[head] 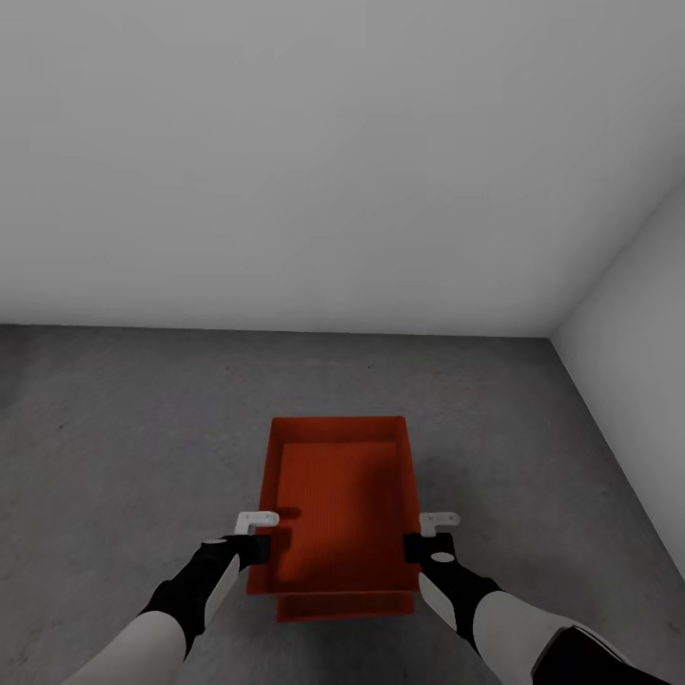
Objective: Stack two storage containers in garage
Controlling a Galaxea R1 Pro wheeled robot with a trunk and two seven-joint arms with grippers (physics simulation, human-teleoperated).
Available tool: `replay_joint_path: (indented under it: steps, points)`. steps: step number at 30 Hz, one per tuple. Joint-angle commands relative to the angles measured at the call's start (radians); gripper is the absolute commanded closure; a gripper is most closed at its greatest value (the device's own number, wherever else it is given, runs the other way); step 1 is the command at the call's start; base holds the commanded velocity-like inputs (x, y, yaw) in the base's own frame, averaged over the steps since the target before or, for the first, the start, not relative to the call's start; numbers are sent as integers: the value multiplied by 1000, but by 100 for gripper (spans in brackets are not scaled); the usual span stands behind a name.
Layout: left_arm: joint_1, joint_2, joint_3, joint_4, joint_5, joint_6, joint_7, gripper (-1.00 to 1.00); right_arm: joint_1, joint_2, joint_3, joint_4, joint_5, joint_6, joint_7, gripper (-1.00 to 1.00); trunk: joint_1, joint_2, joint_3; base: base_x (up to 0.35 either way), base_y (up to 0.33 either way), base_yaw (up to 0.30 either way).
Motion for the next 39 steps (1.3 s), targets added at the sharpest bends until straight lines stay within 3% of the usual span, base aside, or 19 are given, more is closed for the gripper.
replay_joint_path:
  steps: [1, 17, 22, 31, 39]
  points:
    - [0, 1, 11, 0, 0, 6, 4, 100, -1, -10, -33, -1, 8, -20, -66, 100, 0, 0, -1, 0, 0, 0]
    - [0, 0, 10, 2, 0, 6, 4, 100, -1, -11, -33, -1, 8, -20, -66, 100, 0, 0, -1, 0, 0, 0]
    - [0, 0, 9, 3, 0, 6, 4, 100, -1, -11, -33, -1, 8, -20, -66, 100, 19, -35, -16, 0, 0, 0]
    - [0, 0, 8, 3, -2, 6, 14, 100, -1, -11, -33, -1, 8, -20, -66, 100, 19, -35, -16, 0, 0, 0]
    - [0, 0, 6, 6, -1, 6, 37, 100, -1, -12, -33, -1, 8, -20, -66, 100, 46, -84, -38, 0, 0, 0]
